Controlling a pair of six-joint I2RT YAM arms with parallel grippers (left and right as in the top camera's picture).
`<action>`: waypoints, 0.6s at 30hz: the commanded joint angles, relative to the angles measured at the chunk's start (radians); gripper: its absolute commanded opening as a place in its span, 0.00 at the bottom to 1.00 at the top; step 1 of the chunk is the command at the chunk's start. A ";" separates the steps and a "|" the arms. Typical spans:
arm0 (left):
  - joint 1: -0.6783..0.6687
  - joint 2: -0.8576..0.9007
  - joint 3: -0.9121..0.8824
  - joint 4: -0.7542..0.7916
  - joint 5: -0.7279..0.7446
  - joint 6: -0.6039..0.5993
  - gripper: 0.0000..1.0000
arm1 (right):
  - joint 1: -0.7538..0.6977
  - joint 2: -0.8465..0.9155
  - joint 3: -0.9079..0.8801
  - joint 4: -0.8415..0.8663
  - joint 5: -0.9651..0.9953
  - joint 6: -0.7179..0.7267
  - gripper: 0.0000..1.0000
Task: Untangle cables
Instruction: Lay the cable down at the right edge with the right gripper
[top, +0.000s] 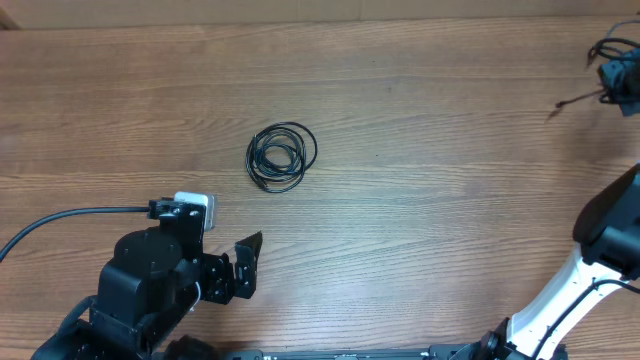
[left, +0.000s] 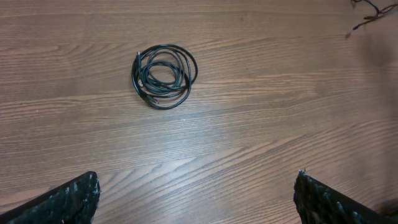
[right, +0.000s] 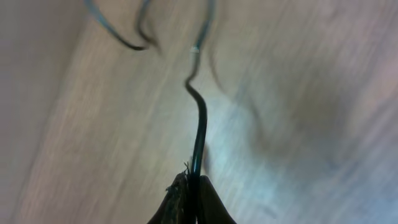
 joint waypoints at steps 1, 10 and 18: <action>-0.001 0.002 -0.003 0.003 -0.013 0.019 0.99 | 0.035 -0.010 0.009 0.054 -0.019 0.001 0.04; -0.001 0.002 -0.003 0.003 -0.013 0.019 1.00 | 0.040 -0.009 0.009 0.067 -0.031 -0.128 0.78; -0.001 0.002 -0.003 0.003 -0.013 0.019 0.99 | 0.041 0.006 0.003 -0.036 -0.054 -0.164 0.88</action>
